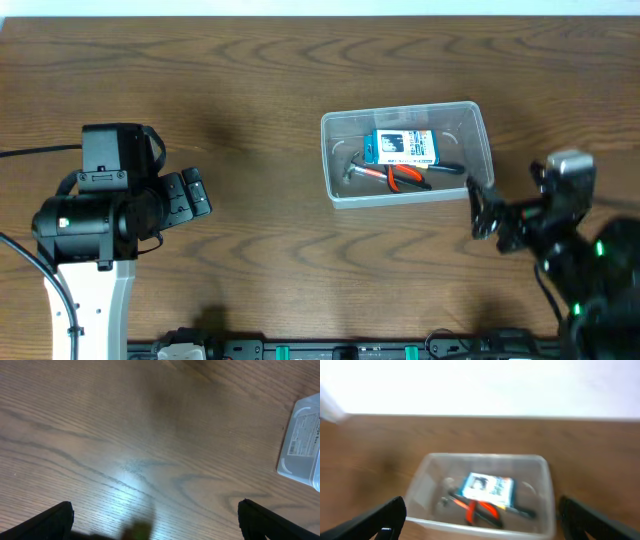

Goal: Pack container

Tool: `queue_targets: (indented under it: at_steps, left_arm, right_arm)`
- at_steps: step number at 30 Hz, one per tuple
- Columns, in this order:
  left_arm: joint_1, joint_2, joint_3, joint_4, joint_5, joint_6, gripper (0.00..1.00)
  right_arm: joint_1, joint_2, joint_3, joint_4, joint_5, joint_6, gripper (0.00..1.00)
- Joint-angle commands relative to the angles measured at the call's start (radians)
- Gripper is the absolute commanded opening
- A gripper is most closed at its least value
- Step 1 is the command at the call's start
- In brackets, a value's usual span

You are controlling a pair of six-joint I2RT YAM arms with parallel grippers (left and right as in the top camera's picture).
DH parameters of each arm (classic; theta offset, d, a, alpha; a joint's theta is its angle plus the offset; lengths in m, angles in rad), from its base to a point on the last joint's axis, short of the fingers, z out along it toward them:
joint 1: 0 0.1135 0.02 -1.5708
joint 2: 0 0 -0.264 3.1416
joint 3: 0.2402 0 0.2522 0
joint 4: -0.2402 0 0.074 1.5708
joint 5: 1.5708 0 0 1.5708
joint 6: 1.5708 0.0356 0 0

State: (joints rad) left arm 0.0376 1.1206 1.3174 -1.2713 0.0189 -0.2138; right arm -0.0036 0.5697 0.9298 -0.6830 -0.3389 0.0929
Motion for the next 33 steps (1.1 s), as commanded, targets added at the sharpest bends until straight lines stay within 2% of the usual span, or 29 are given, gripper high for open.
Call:
queue_targets:
  at_steps: [1,8,11,19,26,29,33]
  left_arm:
    - [0.003,0.003,0.013,0.0,-0.005,-0.013,0.98]
    - [0.003,0.003,0.013,0.0,-0.004,-0.013,0.98]
    - [0.003,0.003,0.013,0.0,-0.005,-0.013,0.98]
    - [0.003,0.003,0.013,0.0,-0.004,-0.013,0.98]
    - [0.003,0.003,0.013,0.0,-0.004,-0.013,0.98]
    - [0.003,0.003,0.013,0.0,-0.004,-0.013,0.98]
    - [0.003,0.003,0.013,0.0,-0.004,-0.013,0.98]
  right_arm:
    - [-0.008,-0.069,-0.043,0.009,-0.103,0.019,0.99]
    - [-0.008,-0.092,-0.049,-0.187,-0.106,0.018,0.99]
    - [-0.008,-0.092,-0.049,-0.202,-0.082,0.014,0.99]
    - [-0.008,-0.092,-0.049,-0.114,-0.048,-0.143,0.99]
    - [-0.011,-0.099,-0.056,-0.048,-0.024,-0.142,0.99]
    - [-0.013,-0.134,-0.078,0.019,-0.022,-0.143,0.99]
    - [-0.012,-0.233,-0.19,0.207,0.008,-0.142,0.99]
